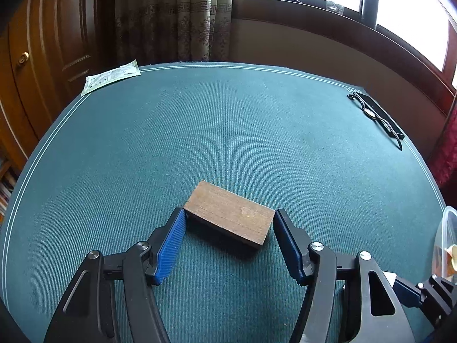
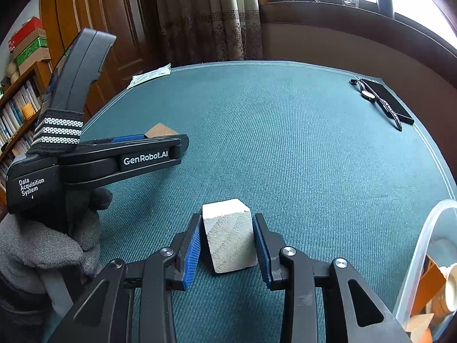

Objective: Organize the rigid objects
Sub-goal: 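Carry both held blocks over the clear bowl with both tools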

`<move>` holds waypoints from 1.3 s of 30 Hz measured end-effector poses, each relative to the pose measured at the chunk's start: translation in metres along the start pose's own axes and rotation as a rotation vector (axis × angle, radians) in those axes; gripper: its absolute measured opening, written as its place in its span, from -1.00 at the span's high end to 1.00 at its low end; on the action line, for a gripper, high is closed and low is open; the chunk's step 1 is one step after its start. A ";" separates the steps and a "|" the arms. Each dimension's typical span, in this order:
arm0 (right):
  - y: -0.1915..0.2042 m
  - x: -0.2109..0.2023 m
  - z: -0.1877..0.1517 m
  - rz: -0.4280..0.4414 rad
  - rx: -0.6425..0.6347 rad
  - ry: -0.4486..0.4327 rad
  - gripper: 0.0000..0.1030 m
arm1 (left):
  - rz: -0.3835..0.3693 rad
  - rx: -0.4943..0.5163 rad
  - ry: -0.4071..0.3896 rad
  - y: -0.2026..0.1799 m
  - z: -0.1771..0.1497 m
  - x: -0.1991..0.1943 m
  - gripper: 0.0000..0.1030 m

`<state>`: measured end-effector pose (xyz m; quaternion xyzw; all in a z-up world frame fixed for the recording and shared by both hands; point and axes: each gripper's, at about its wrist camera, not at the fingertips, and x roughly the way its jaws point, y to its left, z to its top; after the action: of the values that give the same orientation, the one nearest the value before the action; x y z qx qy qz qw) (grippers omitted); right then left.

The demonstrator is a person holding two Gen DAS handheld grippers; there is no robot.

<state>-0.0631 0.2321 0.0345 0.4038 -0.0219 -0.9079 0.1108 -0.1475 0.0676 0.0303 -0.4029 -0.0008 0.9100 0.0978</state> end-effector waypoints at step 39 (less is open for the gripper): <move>-0.031 -0.090 -0.012 0.010 0.155 -0.193 0.36 | -0.077 0.043 -0.101 -0.031 -0.028 -0.077 -0.24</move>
<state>-0.0018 0.2827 0.0882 0.3217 -0.1048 -0.9375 0.0813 -0.0714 0.0818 0.0705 -0.3540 -0.0015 0.9245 0.1410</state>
